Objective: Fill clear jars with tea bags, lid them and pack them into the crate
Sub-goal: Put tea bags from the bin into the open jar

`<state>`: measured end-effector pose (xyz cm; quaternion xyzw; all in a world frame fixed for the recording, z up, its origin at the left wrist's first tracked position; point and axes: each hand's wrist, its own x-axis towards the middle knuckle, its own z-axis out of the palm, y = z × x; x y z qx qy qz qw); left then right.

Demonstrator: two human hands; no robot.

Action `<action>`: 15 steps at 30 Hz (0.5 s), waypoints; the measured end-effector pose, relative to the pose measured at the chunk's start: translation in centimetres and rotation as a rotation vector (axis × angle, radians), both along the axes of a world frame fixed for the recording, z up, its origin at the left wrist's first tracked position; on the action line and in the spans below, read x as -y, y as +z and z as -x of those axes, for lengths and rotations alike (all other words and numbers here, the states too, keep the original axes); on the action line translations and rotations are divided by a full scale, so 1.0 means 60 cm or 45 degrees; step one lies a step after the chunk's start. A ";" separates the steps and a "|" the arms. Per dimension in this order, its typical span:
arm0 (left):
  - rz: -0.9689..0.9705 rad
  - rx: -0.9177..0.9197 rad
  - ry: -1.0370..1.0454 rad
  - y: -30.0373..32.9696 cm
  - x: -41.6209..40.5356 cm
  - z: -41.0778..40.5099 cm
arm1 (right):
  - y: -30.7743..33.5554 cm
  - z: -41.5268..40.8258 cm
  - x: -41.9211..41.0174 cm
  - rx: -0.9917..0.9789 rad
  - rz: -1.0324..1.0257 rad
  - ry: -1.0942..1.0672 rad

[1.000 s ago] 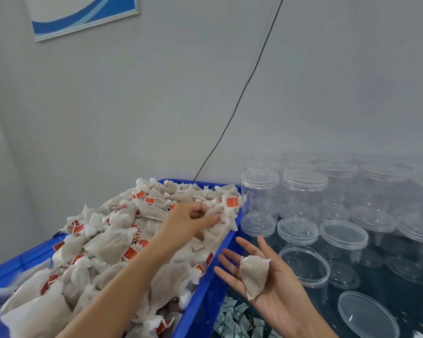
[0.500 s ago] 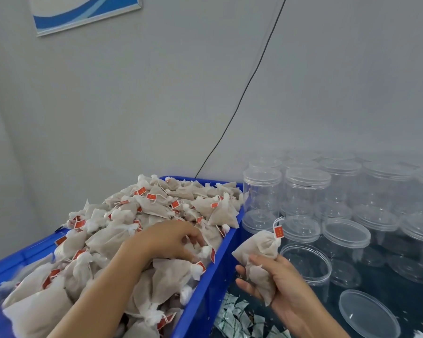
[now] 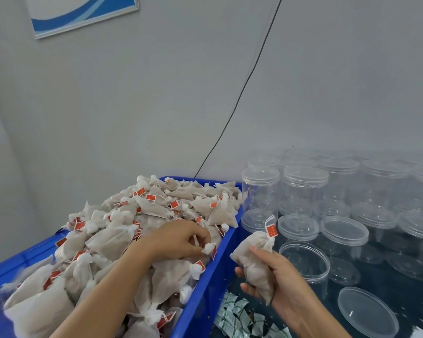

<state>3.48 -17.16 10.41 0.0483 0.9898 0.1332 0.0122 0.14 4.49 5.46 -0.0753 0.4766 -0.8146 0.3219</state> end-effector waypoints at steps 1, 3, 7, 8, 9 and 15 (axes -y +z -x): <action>0.057 -0.050 0.034 0.006 -0.001 -0.002 | 0.000 0.000 -0.001 0.006 0.006 -0.002; 0.114 -0.153 0.191 0.023 0.005 -0.010 | -0.001 0.002 -0.003 0.019 0.018 -0.013; 0.294 0.003 0.338 0.041 0.022 -0.030 | -0.003 0.007 -0.005 0.047 0.022 -0.040; 0.336 0.089 0.320 0.041 0.020 -0.032 | -0.004 0.008 -0.005 0.053 0.022 -0.043; 0.337 0.144 0.305 0.040 0.018 -0.031 | -0.004 0.009 -0.005 0.059 0.021 -0.044; 0.140 0.169 0.271 0.036 0.020 -0.027 | -0.008 0.015 -0.003 0.147 0.041 0.006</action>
